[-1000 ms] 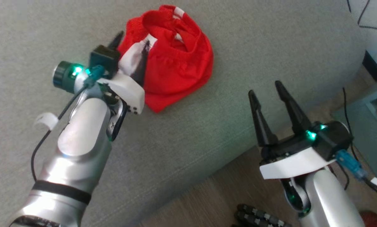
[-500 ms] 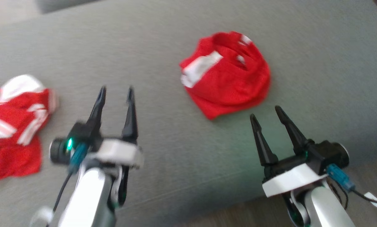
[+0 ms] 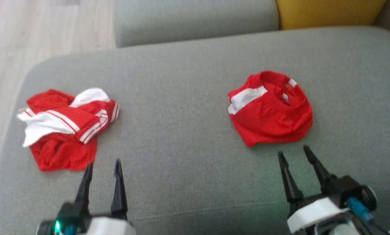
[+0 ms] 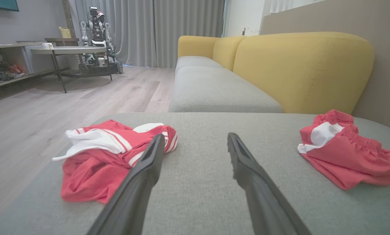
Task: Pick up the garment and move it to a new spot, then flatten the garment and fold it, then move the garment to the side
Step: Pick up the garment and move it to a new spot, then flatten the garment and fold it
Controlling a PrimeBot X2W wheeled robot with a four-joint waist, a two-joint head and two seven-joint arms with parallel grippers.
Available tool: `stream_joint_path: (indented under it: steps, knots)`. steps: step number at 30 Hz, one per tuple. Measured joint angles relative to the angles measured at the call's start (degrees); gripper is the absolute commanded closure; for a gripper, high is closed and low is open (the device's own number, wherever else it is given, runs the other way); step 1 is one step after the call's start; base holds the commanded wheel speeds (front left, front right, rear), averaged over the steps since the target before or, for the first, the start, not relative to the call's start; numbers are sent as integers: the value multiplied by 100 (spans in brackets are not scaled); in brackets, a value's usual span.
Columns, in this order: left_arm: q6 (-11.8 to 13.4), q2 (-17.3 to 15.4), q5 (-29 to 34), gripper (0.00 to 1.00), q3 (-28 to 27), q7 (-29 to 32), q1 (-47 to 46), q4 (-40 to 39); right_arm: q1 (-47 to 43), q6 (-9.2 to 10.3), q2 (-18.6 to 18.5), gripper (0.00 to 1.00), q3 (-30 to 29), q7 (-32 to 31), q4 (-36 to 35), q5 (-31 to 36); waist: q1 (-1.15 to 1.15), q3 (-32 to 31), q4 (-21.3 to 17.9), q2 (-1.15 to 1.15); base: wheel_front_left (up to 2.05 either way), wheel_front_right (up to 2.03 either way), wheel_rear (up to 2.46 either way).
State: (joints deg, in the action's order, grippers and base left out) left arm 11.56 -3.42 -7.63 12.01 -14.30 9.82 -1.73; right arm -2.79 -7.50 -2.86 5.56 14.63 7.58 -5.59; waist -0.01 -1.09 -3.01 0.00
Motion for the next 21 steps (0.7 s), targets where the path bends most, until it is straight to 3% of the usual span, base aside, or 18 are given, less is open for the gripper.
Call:
stream_joint_path:
  steps: [7, 21]
  knots:
    - [215, 4, 100, 0, 15, 0, 778, -223, -377, 0, 23, 0, -77, 0, -43, 7, 0, -309, 6, 0, 0, 0, 0]
    - [333, 4, 396, 0, 122, 0, 769, -332, -401, 0, 24, 0, -36, 0, -74, 47, 0, -346, -72, 0, 0, 0, 0]
